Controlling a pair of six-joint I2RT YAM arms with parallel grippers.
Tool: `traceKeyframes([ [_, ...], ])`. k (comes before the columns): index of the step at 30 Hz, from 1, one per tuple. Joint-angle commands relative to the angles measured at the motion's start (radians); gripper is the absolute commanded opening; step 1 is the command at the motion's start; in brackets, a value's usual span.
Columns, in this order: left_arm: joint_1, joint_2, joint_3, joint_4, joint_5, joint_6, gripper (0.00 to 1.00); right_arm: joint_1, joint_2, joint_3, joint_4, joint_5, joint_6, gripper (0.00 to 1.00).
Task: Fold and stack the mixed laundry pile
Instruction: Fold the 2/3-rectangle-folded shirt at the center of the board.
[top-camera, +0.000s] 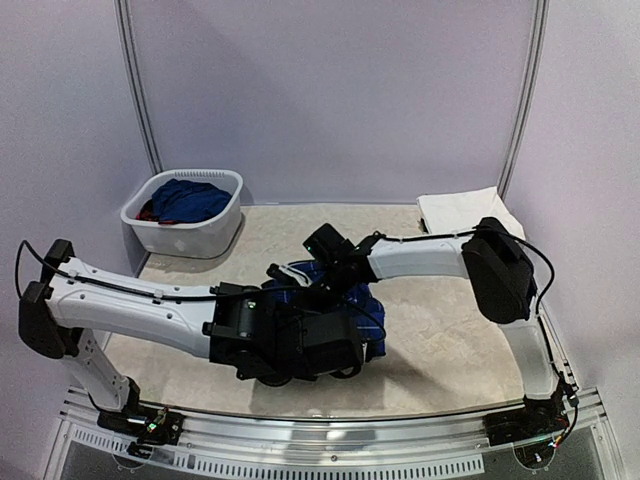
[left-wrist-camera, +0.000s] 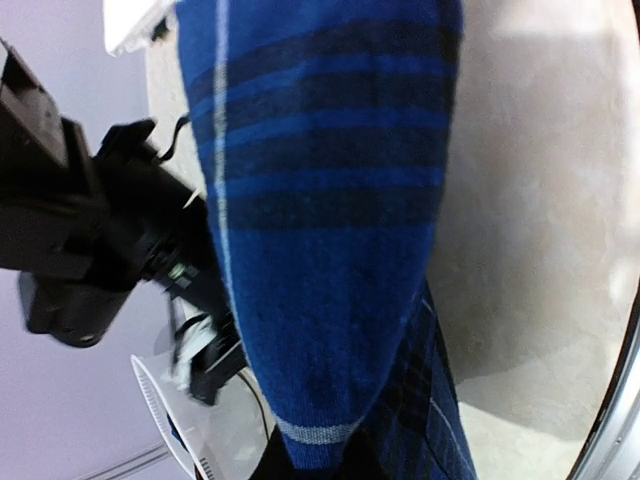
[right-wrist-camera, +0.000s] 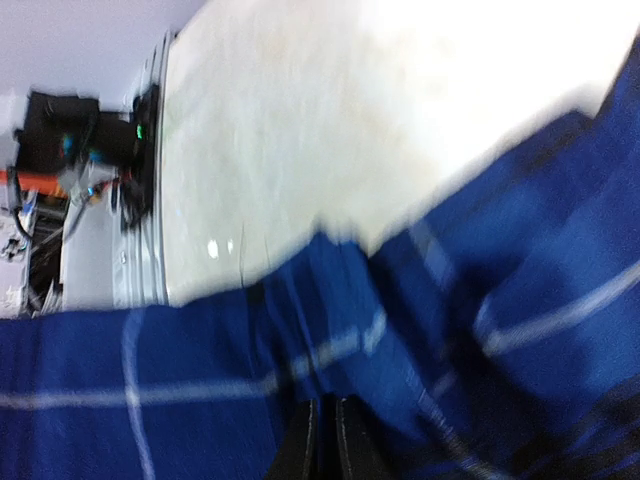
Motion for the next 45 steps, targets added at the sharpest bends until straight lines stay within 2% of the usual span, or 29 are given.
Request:
traceKeyframes([
  [1, 0.014, -0.032, 0.065, 0.001, 0.001, 0.031, 0.00, -0.057, -0.111, 0.042, 0.014, 0.095, 0.069, 0.08],
  [5, 0.024, -0.016, 0.082, -0.021, 0.002, 0.032, 0.00, -0.102, -0.168, -0.021, 0.026, 0.125, 0.107, 0.08],
  [11, 0.052, 0.014, 0.108, -0.032, 0.036, 0.042, 0.00, -0.124, -0.300, -0.250, 0.087, 0.178, 0.126, 0.09],
  [17, 0.074, 0.054, 0.155, -0.071, 0.063, 0.050, 0.00, -0.129, -0.468, -0.473, 0.107, 0.326, 0.157, 0.09],
  [25, 0.110, 0.063, 0.205, -0.069, 0.103, 0.094, 0.00, -0.129, -0.514, -0.640, 0.186, 0.291, 0.208, 0.08],
  [33, 0.203, 0.051, 0.222, 0.011, 0.240, 0.191, 0.00, -0.128, -0.443, -0.664, 0.215, 0.293, 0.227, 0.08],
  [40, 0.317, 0.131, 0.312, 0.018, 0.351, 0.261, 0.00, -0.128, -0.441, -0.646, 0.176, 0.325, 0.250, 0.08],
  [45, 0.381, 0.216, 0.401, -0.006, 0.412, 0.308, 0.00, -0.130, -0.496, -0.647, 0.171, 0.456, 0.324, 0.07],
])
